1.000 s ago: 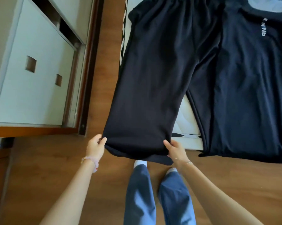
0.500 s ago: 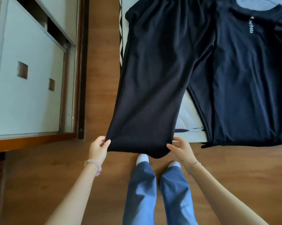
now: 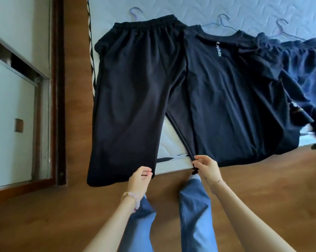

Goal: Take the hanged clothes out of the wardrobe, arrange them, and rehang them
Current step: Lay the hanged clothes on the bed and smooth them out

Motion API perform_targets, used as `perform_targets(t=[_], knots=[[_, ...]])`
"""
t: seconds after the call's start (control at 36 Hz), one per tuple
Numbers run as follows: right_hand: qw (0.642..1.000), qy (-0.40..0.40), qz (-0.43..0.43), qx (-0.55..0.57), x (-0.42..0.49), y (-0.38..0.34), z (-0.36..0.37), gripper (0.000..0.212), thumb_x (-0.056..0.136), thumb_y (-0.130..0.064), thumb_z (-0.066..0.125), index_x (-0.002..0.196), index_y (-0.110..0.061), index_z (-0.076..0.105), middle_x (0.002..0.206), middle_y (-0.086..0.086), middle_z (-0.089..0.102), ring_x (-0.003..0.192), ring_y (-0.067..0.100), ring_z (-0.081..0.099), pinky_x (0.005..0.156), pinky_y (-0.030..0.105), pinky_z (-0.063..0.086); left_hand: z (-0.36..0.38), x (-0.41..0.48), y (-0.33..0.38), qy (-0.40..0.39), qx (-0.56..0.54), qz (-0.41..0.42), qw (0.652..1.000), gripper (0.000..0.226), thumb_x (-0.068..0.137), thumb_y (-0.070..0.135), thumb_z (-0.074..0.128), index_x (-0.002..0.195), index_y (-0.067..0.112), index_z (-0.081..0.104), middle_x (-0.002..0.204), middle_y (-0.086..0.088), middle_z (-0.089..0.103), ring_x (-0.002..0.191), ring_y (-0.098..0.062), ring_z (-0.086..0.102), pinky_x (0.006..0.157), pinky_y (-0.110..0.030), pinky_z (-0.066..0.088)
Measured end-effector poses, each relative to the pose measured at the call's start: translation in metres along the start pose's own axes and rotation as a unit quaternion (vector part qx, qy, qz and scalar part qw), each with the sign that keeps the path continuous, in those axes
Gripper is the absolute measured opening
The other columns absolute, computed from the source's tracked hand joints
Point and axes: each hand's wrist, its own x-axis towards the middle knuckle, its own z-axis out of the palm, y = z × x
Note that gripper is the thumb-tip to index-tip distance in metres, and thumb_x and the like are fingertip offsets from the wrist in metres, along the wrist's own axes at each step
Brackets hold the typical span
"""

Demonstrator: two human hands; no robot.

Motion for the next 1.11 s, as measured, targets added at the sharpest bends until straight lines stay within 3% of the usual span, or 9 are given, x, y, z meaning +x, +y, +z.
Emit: perform_targets(t=[0.19,0.36,0.44,0.58,0.64,0.81,0.92,1.03,1.11], knots=[[1.0,-0.001,-0.02,0.012,0.051,-0.007,-0.05,0.015,0.084,-0.014,0.061,0.096,-0.023,0.064,0.094,0.002,0.068,0.088,0.019,0.061,0.087,0.041,0.052,0.071,0.016,0.04,-0.012,-0.035,-0.027,0.999,0.019,0.092,0.014,0.053,0.108,0.015,0.062,0.106,-0.002,0.064,0.1,-0.016,0.06,0.088,-0.027,0.047],[0.999,-0.004,-0.037,-0.015,0.088,-0.001,-0.12,0.024,0.087,-0.015,0.057,0.111,-0.017,0.063,0.098,0.003,0.067,0.081,0.016,0.059,0.073,0.028,0.049,0.12,0.023,0.071,0.033,-0.052,-0.025,0.998,0.015,0.092,0.013,0.054,0.104,0.021,0.058,0.107,-0.003,0.065,0.106,-0.019,0.061,0.091,-0.029,0.047],[0.999,0.021,-0.029,-0.031,0.112,0.008,-0.164,0.034,0.087,-0.013,0.058,0.12,-0.014,0.056,0.104,0.003,0.063,0.089,0.017,0.058,0.07,0.022,0.042,0.145,0.029,0.091,0.037,-0.059,-0.02,0.997,0.026,0.093,0.01,0.052,0.117,0.018,0.054,0.112,0.0,0.059,0.109,-0.019,0.057,0.088,-0.024,0.041],[0.99,0.094,-0.015,-0.106,0.143,0.024,-0.236,0.058,0.082,-0.012,0.065,0.135,-0.008,0.042,0.13,0.015,0.051,0.118,0.029,0.05,0.101,0.039,0.04,0.177,0.041,0.109,0.068,-0.013,-0.034,0.997,0.049,0.091,0.008,0.056,0.137,0.008,0.04,0.139,-0.006,0.045,0.124,-0.022,0.048,0.102,-0.034,0.04],[0.989,0.106,-0.003,-0.105,0.152,0.032,-0.257,0.058,0.082,-0.01,0.064,0.135,-0.006,0.042,0.132,0.016,0.05,0.123,0.031,0.048,0.104,0.04,0.038,0.186,0.048,0.112,0.083,-0.008,-0.054,0.995,0.052,0.09,0.008,0.058,0.138,0.007,0.038,0.142,-0.01,0.04,0.124,-0.024,0.047,0.101,-0.036,0.041],[0.978,0.19,0.019,-0.088,0.163,0.043,-0.275,0.037,0.085,-0.009,0.06,0.12,-0.001,0.049,0.122,0.017,0.049,0.106,0.032,0.055,0.091,0.037,0.042,0.204,0.068,0.119,0.094,0.026,-0.119,0.988,0.05,0.087,0.014,0.062,0.13,0.002,0.04,0.125,-0.018,0.055,0.112,-0.033,0.053,0.094,-0.036,0.04],[0.973,0.217,0.057,-0.056,0.171,0.052,-0.281,0.062,0.08,-0.016,0.069,0.132,0.001,0.041,0.131,0.024,0.045,0.117,0.037,0.047,0.102,0.041,0.036,0.207,0.078,0.113,0.069,0.08,-0.118,0.987,0.037,0.086,0.021,0.063,0.115,0.0,0.055,0.113,-0.015,0.063,0.102,-0.033,0.058,0.084,-0.035,0.043],[0.981,0.183,0.049,-0.044,0.181,0.056,-0.289,0.075,0.079,-0.017,0.071,0.142,-0.002,0.032,0.141,0.022,0.036,0.13,0.036,0.037,0.11,0.042,0.029,0.204,0.097,0.084,0.047,0.082,-0.121,0.988,0.046,0.081,0.03,0.066,0.119,0.004,0.061,0.121,-0.012,0.065,0.11,-0.031,0.06,0.097,-0.042,0.047],[0.981,0.185,0.049,0.016,0.185,0.057,-0.295,0.083,0.076,-0.016,0.072,0.144,-0.006,0.026,0.135,0.016,0.044,0.126,0.031,0.044,0.107,0.042,0.035,0.201,0.095,0.079,0.033,0.061,-0.105,0.992,0.032,0.083,0.026,0.067,0.102,0.0,0.063,0.105,-0.01,0.068,0.099,-0.028,0.062,0.093,-0.041,0.048]])
